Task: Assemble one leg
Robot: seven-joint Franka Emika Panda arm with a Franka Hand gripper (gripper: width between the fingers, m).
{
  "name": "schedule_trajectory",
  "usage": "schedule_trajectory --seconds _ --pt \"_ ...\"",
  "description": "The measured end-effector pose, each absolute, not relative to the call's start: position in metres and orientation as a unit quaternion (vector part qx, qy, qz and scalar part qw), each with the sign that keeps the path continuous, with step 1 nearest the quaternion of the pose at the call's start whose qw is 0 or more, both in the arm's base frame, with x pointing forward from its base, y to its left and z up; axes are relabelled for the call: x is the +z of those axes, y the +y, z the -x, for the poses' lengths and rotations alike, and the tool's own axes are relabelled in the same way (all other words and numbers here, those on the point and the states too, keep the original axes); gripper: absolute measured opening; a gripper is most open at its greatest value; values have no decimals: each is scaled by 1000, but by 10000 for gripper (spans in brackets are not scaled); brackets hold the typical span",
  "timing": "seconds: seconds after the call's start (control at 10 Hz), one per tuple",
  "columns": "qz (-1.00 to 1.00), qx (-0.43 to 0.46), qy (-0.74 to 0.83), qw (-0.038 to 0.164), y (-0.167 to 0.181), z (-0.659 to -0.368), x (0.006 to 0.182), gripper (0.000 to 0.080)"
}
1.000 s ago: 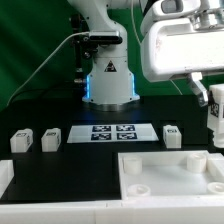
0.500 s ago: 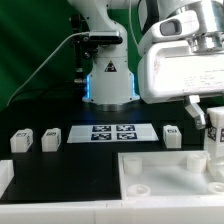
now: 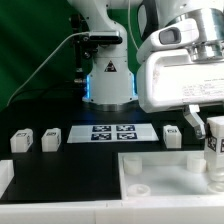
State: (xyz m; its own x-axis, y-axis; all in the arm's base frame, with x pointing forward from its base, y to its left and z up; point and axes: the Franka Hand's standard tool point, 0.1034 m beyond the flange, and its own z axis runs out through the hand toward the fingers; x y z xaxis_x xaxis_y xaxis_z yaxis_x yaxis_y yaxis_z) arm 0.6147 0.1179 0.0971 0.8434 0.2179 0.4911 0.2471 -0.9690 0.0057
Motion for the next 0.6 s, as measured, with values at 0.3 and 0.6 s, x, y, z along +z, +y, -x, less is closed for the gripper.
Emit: schedule_trajectory --seconds 0.3,0.6 --pt "957 -262 -120 29 118 -618 91 294" --pt "959 -257 -119 28 117 -614 79 294"
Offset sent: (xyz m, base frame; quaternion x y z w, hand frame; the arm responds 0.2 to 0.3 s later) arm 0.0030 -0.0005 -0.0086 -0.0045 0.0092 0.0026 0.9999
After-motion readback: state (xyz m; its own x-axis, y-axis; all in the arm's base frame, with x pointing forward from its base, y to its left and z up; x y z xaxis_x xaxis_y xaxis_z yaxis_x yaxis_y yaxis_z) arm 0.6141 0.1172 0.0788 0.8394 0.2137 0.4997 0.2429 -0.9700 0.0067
